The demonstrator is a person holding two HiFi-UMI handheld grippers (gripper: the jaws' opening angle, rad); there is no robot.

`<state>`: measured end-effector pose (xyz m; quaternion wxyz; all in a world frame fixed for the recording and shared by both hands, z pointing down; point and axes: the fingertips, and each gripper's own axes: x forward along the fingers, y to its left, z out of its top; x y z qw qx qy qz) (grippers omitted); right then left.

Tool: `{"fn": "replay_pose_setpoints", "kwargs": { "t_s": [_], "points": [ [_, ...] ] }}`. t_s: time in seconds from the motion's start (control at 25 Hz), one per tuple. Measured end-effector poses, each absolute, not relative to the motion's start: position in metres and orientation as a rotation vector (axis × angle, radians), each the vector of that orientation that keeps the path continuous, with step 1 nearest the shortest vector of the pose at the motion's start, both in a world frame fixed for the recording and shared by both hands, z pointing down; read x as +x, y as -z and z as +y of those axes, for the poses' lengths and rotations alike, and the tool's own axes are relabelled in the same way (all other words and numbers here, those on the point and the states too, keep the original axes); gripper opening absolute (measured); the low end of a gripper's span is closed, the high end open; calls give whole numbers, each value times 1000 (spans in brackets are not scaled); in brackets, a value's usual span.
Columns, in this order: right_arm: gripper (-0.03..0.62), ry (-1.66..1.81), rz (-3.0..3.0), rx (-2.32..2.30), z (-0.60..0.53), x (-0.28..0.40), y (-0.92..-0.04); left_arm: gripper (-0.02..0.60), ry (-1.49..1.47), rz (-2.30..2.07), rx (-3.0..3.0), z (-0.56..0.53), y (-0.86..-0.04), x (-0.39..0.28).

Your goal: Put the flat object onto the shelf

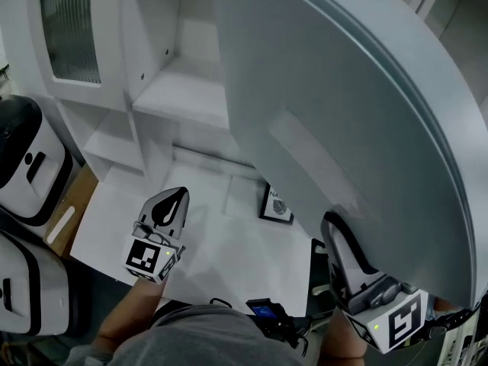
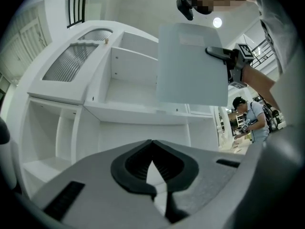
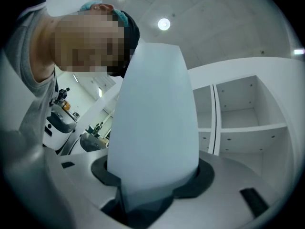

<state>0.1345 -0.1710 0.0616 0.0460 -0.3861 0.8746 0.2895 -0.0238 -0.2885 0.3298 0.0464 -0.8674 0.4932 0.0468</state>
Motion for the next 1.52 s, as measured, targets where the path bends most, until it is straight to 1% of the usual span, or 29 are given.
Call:
{"fn": "replay_pose_setpoints", "kwargs": {
  "t_s": [0.2,0.48,1.0,1.24,1.52],
  "points": [
    [276,-985,2670,-1229,-189,120,-53,8,-145,1518,-2635,-289,-328,-30],
    [276,-1007,2700,-1290,-213,103,-50,8,-150,1544,-2626,-289,-328,-40],
    [278,-1241,2721,-1508,-253,76,-64,8,-158,1558,-2628,-283,-334,-49],
    [278,-1244,2768,-1511,-268,65,-77,8,-159,1569,-2623,-282,-337,-56],
    [278,-1437,2793,-1562,-282,56,-90,8,-148,1585,-2624,-284,-341,-63]
  ]
}}
